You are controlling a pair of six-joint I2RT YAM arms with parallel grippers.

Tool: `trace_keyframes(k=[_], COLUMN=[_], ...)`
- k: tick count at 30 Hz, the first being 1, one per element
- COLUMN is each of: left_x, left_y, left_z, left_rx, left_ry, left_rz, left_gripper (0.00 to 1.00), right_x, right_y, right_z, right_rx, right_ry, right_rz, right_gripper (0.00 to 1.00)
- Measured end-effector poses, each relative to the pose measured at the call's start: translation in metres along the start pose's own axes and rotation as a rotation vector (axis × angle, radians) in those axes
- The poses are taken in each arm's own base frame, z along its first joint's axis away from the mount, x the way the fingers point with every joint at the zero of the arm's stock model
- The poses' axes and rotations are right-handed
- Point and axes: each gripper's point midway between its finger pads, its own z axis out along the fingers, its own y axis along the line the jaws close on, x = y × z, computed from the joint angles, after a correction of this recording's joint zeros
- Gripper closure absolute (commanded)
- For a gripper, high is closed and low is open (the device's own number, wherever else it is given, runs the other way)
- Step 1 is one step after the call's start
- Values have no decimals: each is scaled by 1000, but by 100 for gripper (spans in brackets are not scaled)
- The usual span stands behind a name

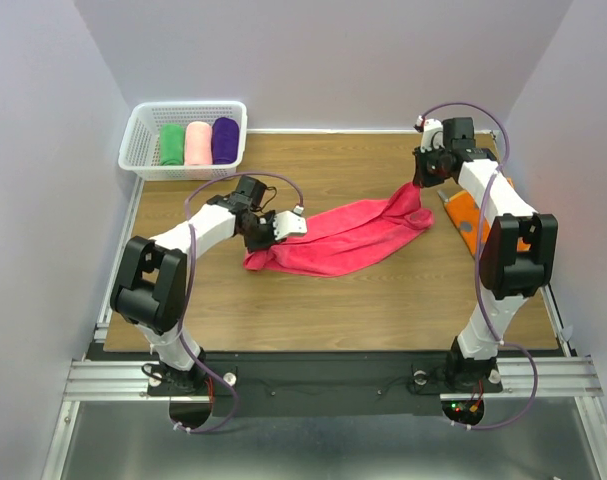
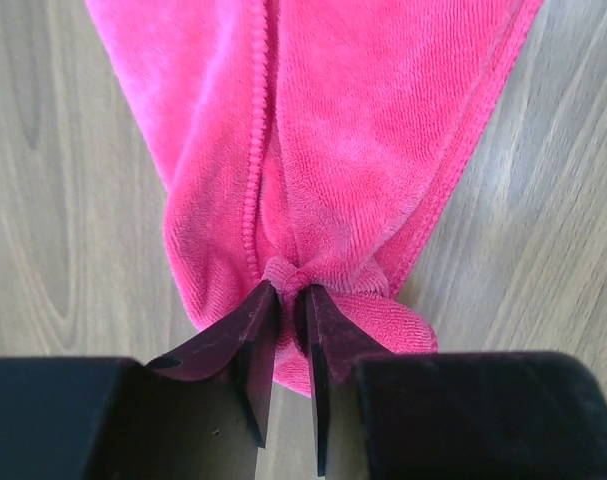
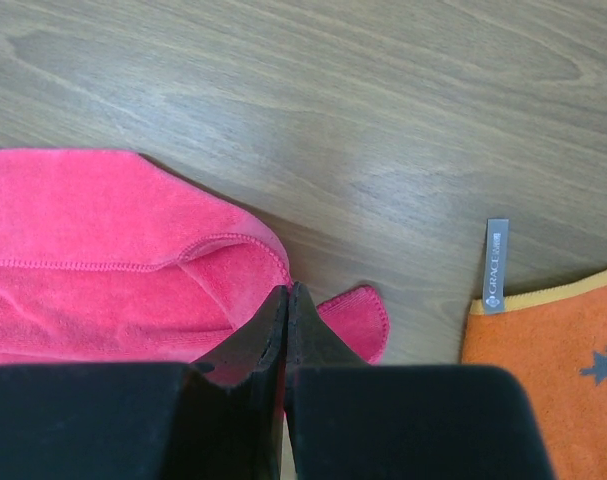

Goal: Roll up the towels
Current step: Flatten the towel

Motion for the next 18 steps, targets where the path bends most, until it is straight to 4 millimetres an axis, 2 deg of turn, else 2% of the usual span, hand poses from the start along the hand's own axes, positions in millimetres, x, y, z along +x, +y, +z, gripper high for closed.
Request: trace_keyframes(k=[10, 18], left_x=[-11, -8], left_y=[3, 0], left_z=[-10, -9], left_rx=[17, 34], left_ry=[-14, -2], left_rz=[13, 11], left_gripper=[68, 64], right_x=[0, 0], right_y=[0, 0], right_z=[0, 0], right_rx=[-2, -2], right_ry=[0, 0], right_rz=[-1, -4], right_gripper=[99, 99])
